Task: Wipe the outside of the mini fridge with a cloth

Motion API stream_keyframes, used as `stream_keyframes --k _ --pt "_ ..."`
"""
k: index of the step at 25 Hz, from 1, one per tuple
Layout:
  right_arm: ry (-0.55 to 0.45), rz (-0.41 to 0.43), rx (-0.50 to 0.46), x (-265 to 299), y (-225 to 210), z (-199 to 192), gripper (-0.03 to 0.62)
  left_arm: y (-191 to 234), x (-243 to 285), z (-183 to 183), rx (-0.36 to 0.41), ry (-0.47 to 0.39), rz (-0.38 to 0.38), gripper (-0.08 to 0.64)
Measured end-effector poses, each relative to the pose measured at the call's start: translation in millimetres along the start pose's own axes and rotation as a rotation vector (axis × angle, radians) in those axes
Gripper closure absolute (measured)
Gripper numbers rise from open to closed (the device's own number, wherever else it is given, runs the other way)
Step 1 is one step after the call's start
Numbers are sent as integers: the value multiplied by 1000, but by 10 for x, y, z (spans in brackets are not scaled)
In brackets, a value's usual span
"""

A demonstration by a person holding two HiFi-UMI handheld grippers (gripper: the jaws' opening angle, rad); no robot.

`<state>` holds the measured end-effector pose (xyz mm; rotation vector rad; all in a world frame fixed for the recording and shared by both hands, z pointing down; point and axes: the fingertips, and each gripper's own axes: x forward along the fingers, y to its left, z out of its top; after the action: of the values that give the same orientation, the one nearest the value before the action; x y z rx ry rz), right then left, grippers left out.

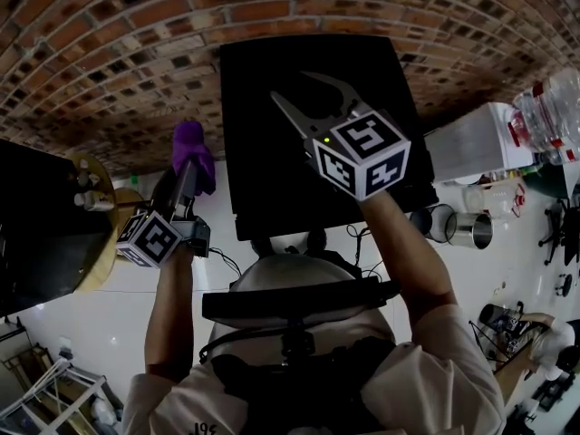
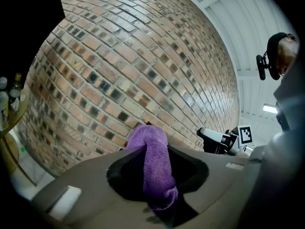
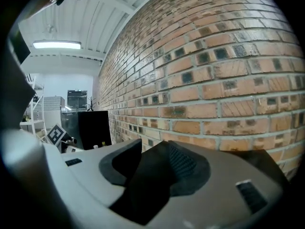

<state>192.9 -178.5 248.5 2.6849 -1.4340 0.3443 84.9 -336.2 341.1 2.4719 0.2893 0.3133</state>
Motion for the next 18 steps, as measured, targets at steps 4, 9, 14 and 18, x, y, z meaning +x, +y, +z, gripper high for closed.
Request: stream_keyframes --k 4,9,14,18 --pt "1 -15 4 -135 -126 -33 426 -257 49 191 63 -19 -23 453" --pt "-3 -41 7 -307 -287 -86 425 -659 144 355 140 -27 -46 451" --pt "-14 -50 19 -459 -410 -116 425 -1017 249 316 233 35 -66 448" --pt "-21 -48 30 -565 -501 -138 425 -1290 410 202 283 101 -90 445"
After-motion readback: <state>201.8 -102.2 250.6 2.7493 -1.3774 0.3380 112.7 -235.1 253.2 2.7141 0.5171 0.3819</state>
